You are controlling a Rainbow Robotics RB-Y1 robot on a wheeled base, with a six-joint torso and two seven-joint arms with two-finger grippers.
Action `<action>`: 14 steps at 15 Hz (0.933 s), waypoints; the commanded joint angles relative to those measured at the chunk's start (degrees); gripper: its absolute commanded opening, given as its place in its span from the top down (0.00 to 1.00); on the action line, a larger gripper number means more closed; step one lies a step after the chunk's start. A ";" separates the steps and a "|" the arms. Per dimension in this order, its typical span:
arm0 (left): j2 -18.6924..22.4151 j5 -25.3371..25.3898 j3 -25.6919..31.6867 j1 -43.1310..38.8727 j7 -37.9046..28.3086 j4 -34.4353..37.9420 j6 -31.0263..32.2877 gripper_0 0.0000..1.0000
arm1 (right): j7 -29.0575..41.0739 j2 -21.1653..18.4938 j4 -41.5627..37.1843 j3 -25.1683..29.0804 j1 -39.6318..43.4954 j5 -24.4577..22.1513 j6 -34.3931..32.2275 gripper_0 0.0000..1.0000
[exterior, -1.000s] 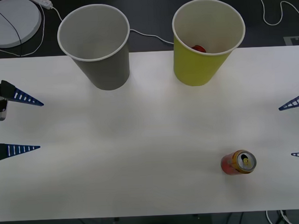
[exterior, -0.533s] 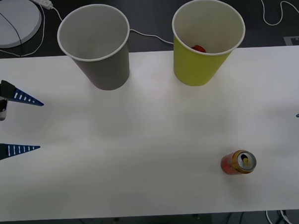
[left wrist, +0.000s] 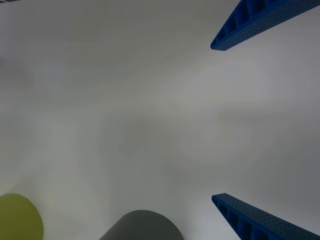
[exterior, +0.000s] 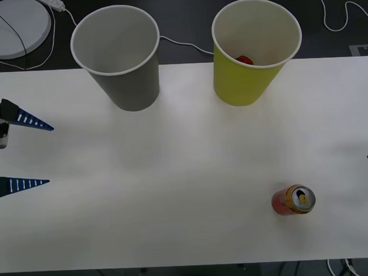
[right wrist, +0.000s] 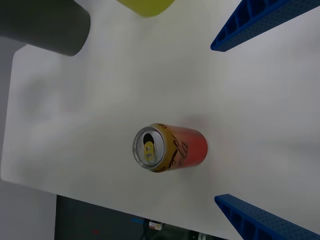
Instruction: Put the can into the green bin and the plastic bottle into the gray bin
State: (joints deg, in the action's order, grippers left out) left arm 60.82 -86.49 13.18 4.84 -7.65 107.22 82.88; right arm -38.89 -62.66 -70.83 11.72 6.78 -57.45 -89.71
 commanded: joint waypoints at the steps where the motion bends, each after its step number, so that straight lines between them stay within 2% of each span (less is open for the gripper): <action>1: 0.00 0.00 0.00 0.00 0.00 0.01 0.00 0.00 | -0.75 1.75 2.81 -0.82 -0.01 0.67 -0.29 0.00; 9: 0.00 0.00 0.00 0.00 0.00 0.01 0.00 0.00 | -0.66 9.57 13.00 -1.09 -1.33 1.29 -0.29 0.00; 14: 0.00 0.00 0.00 0.00 0.00 0.01 0.00 0.00 | -0.75 13.97 16.16 -1.35 -1.50 1.37 -0.29 0.00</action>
State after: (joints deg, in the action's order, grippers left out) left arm 60.82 -86.49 13.18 4.84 -7.65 107.22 82.88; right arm -39.55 -49.43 -55.22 10.49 5.34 -56.06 -89.99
